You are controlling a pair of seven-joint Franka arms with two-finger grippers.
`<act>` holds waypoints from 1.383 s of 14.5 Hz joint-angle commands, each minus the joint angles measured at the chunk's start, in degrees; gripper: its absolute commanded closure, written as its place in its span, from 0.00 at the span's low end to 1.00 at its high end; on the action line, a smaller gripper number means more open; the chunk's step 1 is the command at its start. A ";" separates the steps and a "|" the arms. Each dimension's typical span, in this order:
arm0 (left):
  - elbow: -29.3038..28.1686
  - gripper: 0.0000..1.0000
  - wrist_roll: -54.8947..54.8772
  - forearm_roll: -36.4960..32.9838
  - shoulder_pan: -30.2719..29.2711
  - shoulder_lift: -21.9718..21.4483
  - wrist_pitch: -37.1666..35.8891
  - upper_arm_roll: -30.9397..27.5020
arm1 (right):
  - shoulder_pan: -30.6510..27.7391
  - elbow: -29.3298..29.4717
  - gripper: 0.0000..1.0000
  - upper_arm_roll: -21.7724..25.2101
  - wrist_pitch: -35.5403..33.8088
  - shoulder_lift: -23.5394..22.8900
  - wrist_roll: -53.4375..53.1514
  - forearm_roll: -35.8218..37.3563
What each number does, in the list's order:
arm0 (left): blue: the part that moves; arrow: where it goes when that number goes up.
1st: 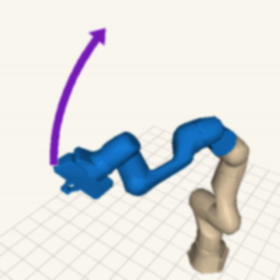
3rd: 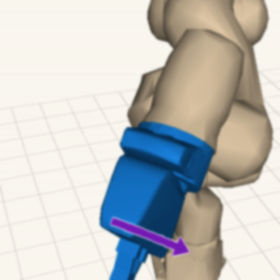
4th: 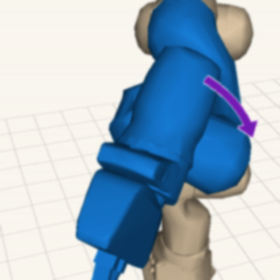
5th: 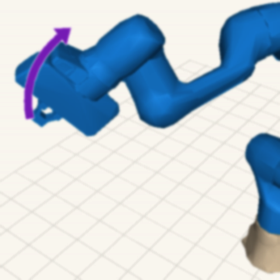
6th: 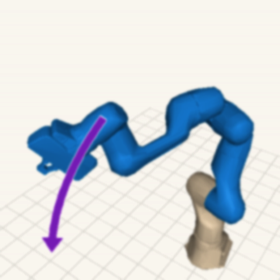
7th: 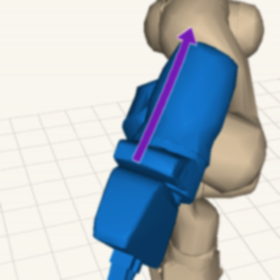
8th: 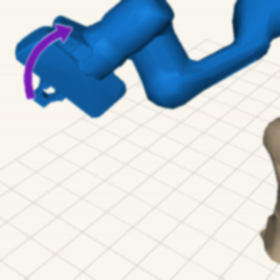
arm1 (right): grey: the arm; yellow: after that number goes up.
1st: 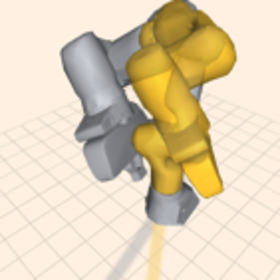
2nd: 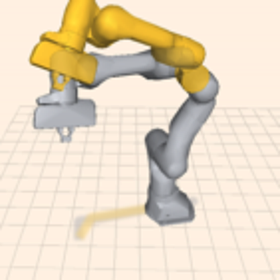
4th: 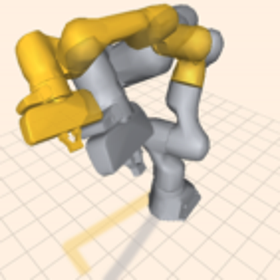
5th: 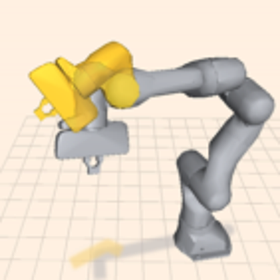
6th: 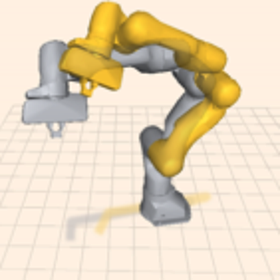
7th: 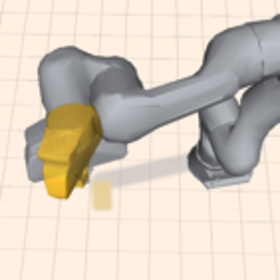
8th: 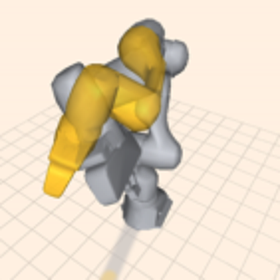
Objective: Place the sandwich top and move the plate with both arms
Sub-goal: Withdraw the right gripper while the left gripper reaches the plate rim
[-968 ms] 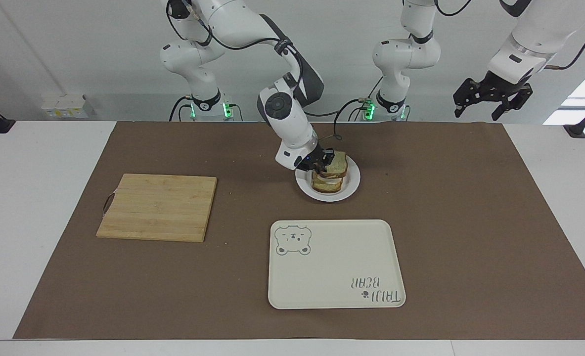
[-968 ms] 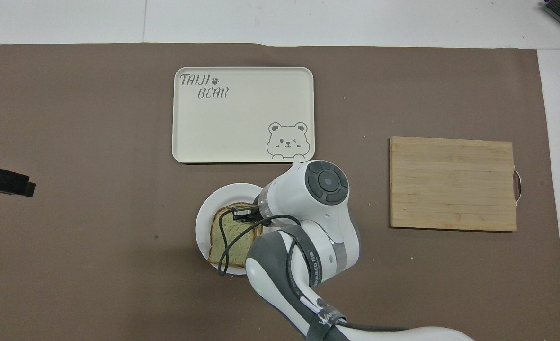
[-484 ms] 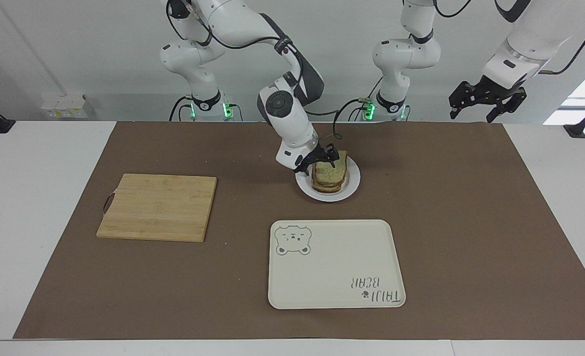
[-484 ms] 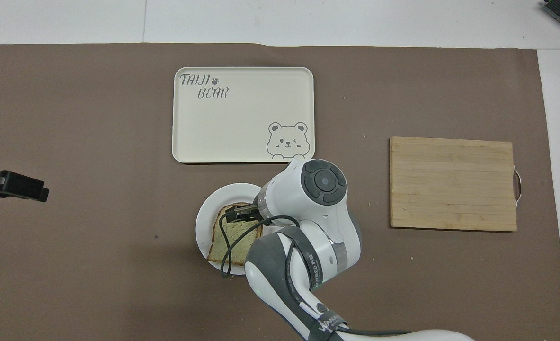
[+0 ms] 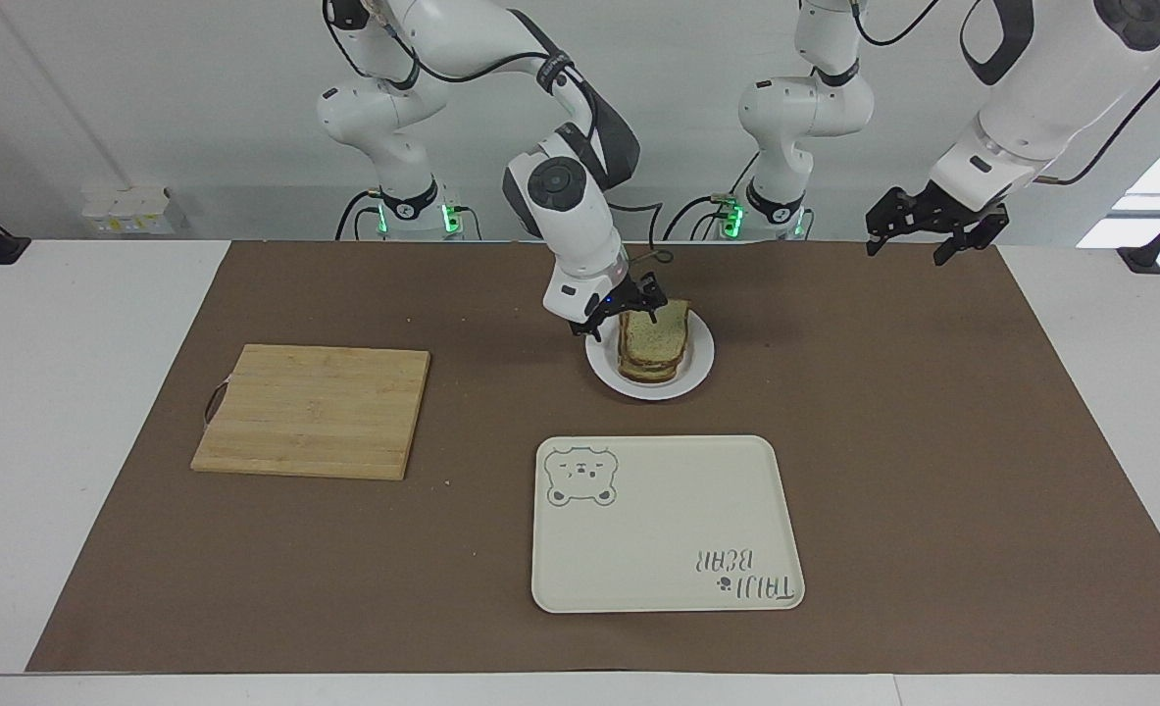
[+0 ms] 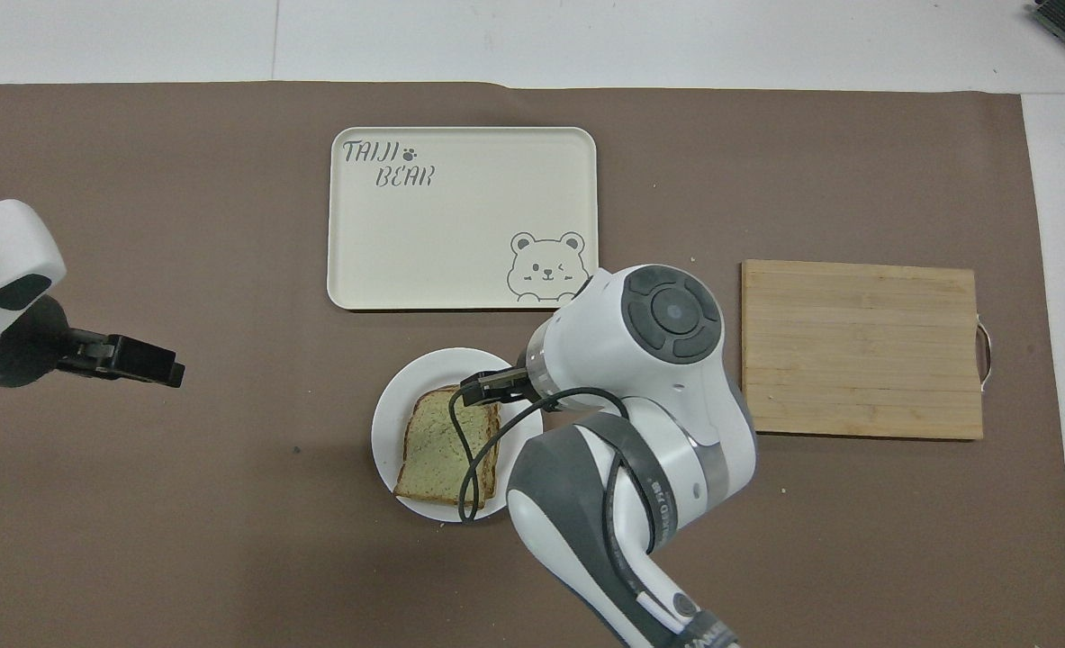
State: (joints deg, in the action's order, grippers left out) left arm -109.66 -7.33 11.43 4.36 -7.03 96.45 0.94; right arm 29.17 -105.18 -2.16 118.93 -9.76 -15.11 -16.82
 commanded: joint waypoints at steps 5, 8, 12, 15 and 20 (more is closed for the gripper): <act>-14.34 0.00 -0.93 6.50 5.91 -2.91 15.06 -0.76 | -7.19 2.26 0.00 -0.30 -6.87 3.16 1.23 6.45; -17.25 0.00 -0.49 6.50 7.85 -2.29 18.24 -0.76 | -10.88 2.26 0.00 -0.22 -7.74 4.92 1.23 6.54; -23.57 0.00 0.21 6.59 11.71 -0.19 27.45 -0.76 | -16.50 2.26 0.00 -0.22 -12.92 9.23 1.31 10.39; -25.08 0.13 1.18 6.76 14.44 3.06 32.47 -0.76 | -19.50 2.26 0.00 -0.13 -14.25 11.16 1.31 11.90; -29.56 0.32 1.09 11.86 19.98 5.27 41.89 -0.67 | -19.59 6.11 0.00 -0.13 -15.82 11.70 1.31 18.66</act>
State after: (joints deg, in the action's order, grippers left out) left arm -136.86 -6.59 22.05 21.95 -0.95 136.06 1.07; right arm 10.14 -101.50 -1.77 104.89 1.65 -14.89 -0.17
